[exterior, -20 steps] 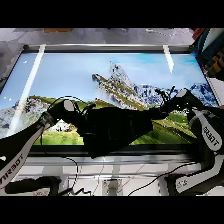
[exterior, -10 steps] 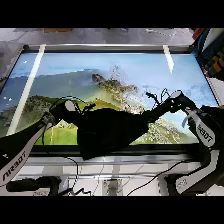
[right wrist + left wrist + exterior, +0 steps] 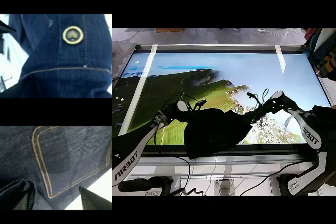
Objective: Fold the clothes and pants, and hang the long-sleeved shirts on hangers.
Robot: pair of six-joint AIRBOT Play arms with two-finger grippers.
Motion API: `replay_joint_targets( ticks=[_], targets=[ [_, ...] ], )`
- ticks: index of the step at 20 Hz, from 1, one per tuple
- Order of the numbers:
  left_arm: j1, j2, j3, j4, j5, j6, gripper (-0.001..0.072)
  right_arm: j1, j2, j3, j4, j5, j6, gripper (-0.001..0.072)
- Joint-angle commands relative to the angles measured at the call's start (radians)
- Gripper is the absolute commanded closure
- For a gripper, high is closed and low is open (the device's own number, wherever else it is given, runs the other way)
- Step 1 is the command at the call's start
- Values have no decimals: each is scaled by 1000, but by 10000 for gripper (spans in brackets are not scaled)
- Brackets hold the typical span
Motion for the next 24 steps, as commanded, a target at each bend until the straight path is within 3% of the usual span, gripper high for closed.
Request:
replay_joint_targets(
  ticks=[1,2,7,11,20,24],
  targets=[
    [3,1,0,62,44,0,30,90,0,2,8,-129,-2,360],
    [8,5,2,77,40,1,31,102,0,8,8,-141,0,700],
    [94,60,81,98,32,0,30,63,40,150,-45,-139,110,689],
    [210,162,205,98,0,1,30,-60,160,317,-262,-165,337,689],
    [386,502,256,98,0,25,30,-581,596,471,-599,-121,791,689],
    [385,566,256,97,0,38,30,-838,737,470,-863,34,920,689]
  ],
)
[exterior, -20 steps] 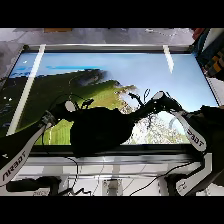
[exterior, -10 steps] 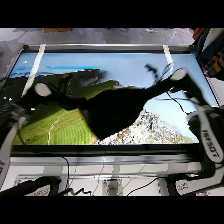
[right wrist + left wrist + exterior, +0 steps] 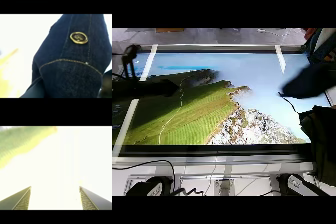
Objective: Fold the clothes and pants, and hang the long-sleeved shirts on hangers.
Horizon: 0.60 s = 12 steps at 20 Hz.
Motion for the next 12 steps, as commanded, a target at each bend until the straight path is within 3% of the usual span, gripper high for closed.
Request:
replay_joint_targets(
  ticks=[1,4,8,9,11,12],
  targets=[
    [10,58,2,0,2,11,30,-235,113,6,-265,165,190,689],
    [10,52,2,0,2,11,30,-434,120,6,-299,316,373,688],
    [10,52,2,0,2,11,30,-616,120,6,-322,332,404,667],
    [10,52,2,0,6,11,30,-644,120,6,-320,332,405,566],
    [10,52,2,0,32,10,30,-664,120,6,-320,320,406,67],
    [10,52,2,0,45,10,30,-664,119,6,-319,306,403,10]
  ],
)
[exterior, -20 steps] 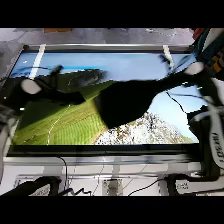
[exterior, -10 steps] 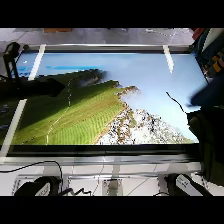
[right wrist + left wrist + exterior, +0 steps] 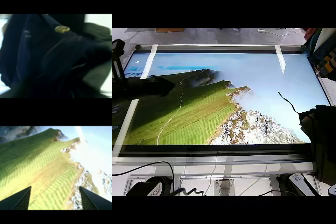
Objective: Fold the clothes and pants, and hang the long-sleeved shirts on hangers.
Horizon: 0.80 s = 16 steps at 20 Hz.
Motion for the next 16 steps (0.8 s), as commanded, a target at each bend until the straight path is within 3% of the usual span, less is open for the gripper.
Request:
replay_joint_targets(
  ticks=[1,3,4,5,6,7,11,13,16],
  targets=[
    [1,1,1,0,37,0,30,-54,-1,0,-5,0,22,14],
    [1,1,1,0,37,0,30,-54,-6,0,7,-11,21,27],
    [1,1,1,0,36,0,30,-54,-9,0,24,-16,9,188],
    [1,1,1,0,37,0,30,-53,-12,0,50,-24,-16,468],
    [1,1,1,0,36,0,30,-47,-16,0,78,-33,-50,637],
    [1,1,1,0,37,0,30,-33,-19,0,116,-43,-94,688],
    [1,1,1,0,36,0,30,153,-34,-3,322,-84,-339,688],
    [1,1,1,0,36,0,30,328,-49,-11,308,-61,-439,689],
    [1,1,1,0,36,0,30,621,-74,-43,227,-75,-468,689]
  ],
)
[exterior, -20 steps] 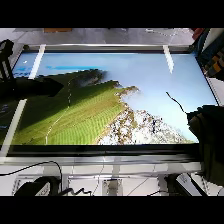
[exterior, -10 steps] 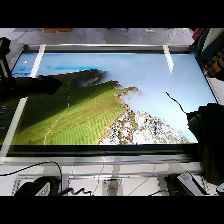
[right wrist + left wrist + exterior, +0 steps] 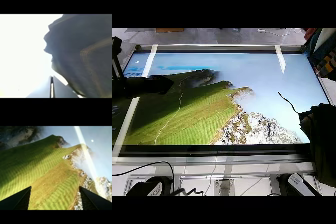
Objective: Fold the clothes and pants, and hang the long-sleeved shirts on hangers.
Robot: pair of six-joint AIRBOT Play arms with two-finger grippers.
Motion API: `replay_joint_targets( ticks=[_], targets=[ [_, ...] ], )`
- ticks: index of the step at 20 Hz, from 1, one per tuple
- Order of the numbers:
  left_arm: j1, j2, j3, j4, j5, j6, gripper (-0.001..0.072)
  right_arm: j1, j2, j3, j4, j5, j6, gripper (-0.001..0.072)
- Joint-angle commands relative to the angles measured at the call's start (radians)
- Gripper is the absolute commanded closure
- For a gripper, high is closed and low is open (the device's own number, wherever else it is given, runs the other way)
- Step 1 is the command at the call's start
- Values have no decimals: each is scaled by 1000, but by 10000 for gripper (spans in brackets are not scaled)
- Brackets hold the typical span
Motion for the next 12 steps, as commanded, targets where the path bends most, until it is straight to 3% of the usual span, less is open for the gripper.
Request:
replay_joint_targets(
  ticks=[1,7,12],
  targets=[
    [1,1,1,0,0,0,30,320,-24,-41,-52,-35,-114,689],
    [1,1,1,0,0,0,30,707,-27,-140,-220,-216,-182,690],
    [1,1,1,0,0,0,30,835,-27,-169,-215,-201,-174,689]
  ],
)
